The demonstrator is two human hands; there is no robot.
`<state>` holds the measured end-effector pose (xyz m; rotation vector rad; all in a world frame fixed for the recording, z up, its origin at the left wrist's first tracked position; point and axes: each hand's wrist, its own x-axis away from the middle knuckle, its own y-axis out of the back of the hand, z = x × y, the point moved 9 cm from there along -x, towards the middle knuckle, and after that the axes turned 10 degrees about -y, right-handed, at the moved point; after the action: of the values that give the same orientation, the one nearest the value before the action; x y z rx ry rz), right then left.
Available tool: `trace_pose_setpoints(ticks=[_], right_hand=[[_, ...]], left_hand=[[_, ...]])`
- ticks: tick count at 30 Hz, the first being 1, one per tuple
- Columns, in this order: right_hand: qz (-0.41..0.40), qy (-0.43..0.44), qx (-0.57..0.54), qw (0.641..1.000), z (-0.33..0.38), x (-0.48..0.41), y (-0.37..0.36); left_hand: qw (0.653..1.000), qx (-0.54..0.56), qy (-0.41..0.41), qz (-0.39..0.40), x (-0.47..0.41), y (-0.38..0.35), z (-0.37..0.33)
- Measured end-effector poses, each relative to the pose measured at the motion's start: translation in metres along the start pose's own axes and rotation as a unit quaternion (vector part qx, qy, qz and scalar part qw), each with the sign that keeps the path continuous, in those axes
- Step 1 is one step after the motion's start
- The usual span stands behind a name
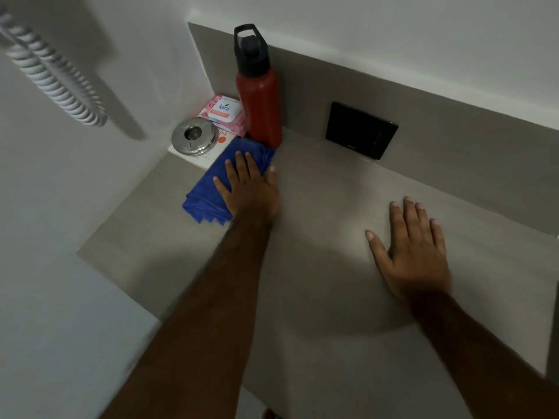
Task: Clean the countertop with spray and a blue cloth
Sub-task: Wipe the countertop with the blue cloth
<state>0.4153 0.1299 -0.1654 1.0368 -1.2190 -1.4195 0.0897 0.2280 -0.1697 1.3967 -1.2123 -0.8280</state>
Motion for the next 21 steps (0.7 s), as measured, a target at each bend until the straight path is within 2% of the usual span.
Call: trace_pose_setpoints(ticks=[5, 11, 14, 18, 21], right_hand=[[-0.006, -0.001, 0.003, 1.0, -0.001, 0.0, -0.002], [-0.006, -0.004, 0.0, 1.0, 0.0, 0.0, 0.002], [0.002, -0.001, 0.001, 1.0, 0.001, 0.0, 0.002], [0.012, 0.003, 0.003, 1.0, 0.0, -0.001, 0.001], [0.013, 0.003, 0.001, 1.0, 0.001, 0.0, 0.002]], left_hand=[[1.0, 0.017, 0.008, 0.006, 0.024, -0.003, -0.013], [0.997, -0.006, -0.074, 0.015, 0.134, -0.021, -0.024], [0.998, -0.017, -0.056, 0.014, 0.132, -0.015, 0.014], [0.999, -0.022, 0.034, -0.024, 0.101, 0.009, 0.102], [0.997, -0.027, 0.064, -0.029, 0.071, 0.022, 0.155]])
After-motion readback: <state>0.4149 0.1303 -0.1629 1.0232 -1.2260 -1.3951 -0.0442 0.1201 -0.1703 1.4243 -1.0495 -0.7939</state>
